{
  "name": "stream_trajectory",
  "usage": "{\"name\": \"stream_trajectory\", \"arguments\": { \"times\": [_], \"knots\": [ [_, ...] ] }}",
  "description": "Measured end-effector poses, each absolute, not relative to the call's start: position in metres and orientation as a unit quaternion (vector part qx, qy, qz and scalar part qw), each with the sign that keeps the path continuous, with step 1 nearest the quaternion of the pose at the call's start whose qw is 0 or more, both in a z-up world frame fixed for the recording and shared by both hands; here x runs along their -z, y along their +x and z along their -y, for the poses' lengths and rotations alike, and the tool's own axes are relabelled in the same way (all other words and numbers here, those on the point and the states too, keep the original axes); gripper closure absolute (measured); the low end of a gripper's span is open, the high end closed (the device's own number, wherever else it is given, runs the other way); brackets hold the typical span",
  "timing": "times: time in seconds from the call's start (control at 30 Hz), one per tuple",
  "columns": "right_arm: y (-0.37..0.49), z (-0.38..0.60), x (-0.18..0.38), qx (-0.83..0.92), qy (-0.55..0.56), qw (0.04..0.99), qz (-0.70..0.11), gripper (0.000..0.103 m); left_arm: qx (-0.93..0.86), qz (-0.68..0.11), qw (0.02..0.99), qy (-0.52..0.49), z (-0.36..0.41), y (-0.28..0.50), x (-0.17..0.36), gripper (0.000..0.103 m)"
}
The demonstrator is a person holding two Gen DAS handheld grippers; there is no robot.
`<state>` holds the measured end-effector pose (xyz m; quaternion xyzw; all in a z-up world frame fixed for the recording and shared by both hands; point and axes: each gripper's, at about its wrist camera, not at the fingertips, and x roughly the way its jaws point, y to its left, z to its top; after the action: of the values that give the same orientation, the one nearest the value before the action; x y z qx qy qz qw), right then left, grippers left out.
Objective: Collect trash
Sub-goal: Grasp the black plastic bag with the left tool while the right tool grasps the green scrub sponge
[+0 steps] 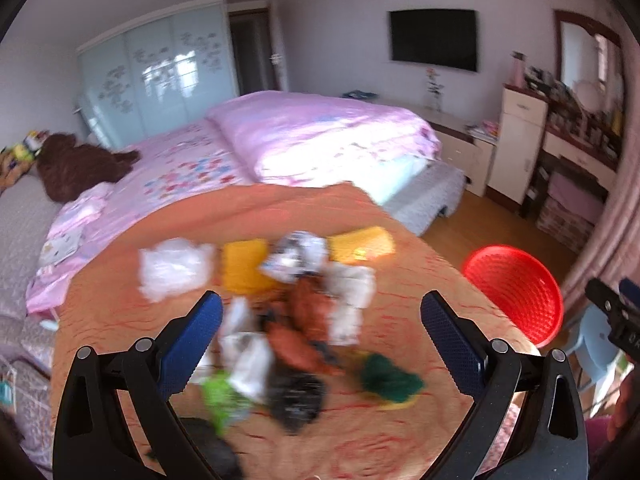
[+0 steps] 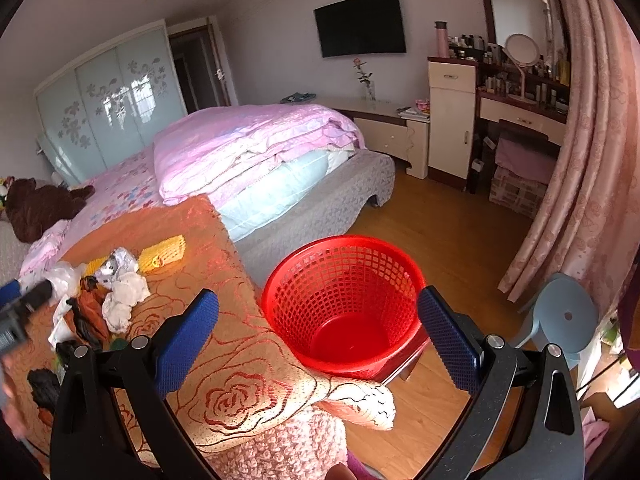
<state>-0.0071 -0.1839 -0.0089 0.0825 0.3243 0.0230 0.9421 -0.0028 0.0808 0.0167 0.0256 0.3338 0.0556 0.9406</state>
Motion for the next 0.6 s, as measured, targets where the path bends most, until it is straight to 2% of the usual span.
{"name": "stream_trajectory", "arguments": {
  "times": [0.33,0.6],
  "knots": [
    [0.003,0.151,0.014,-0.091,0.055,0.932,-0.347,0.006,-0.13,-0.344,0.929,-0.051,-0.192,-0.044,-0.029,0.007],
    [0.004,0.13,0.012,-0.125,0.03,0.927,-0.352,0.006,-0.113,-0.409,0.903,-0.061,-0.201,-0.068,0.024,0.007]
  ]
}}
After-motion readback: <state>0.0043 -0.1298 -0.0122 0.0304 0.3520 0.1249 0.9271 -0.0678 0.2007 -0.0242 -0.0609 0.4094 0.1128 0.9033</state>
